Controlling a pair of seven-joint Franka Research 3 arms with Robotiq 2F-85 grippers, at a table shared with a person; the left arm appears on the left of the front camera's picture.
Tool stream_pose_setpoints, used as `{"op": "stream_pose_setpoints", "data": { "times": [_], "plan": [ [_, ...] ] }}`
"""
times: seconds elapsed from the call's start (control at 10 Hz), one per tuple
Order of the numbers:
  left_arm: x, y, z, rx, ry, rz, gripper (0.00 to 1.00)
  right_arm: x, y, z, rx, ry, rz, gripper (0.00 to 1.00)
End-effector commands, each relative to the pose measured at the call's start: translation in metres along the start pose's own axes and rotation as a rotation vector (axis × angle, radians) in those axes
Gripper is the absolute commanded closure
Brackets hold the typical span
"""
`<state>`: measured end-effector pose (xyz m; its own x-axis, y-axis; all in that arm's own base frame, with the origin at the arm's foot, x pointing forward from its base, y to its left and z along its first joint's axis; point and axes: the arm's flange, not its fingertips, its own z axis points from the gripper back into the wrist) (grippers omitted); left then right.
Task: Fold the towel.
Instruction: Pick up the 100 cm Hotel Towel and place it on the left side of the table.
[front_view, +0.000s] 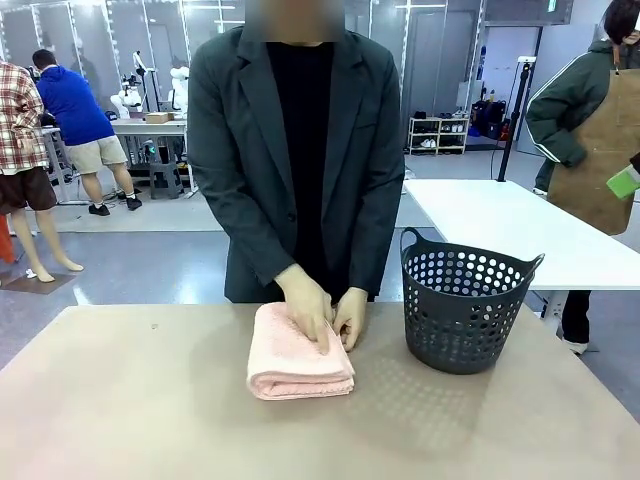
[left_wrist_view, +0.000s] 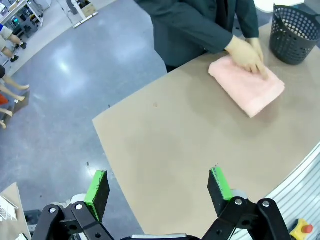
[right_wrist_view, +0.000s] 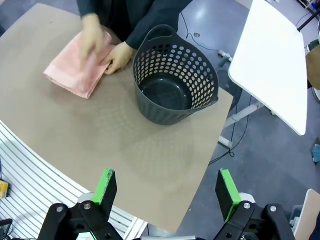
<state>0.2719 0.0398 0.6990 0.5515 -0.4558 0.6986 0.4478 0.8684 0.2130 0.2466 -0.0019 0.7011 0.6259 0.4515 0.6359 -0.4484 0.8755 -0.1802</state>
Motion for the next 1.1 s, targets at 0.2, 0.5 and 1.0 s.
{"op": "stream_pose_setpoints", "data": {
  "times": [0.2,0.5,1.0],
  "plan": [
    [-0.0013,-0.0007,0.0011,0.007,0.011,0.003,0.00,-0.0009,-0.0011,0.0013,0.000,0.004,-0.001,0.00],
    [-0.0013,-0.0007,0.0011,0.007,0.011,0.003,0.00,-0.0009,-0.0011,0.0013,0.000,0.004,-0.001,0.00],
    [-0.0013,-0.0007,0.0011,0.007,0.011,0.003,0.00,-0.0009,-0.0011,0.0013,0.000,0.004,-0.001,0.00]
  ]
}}
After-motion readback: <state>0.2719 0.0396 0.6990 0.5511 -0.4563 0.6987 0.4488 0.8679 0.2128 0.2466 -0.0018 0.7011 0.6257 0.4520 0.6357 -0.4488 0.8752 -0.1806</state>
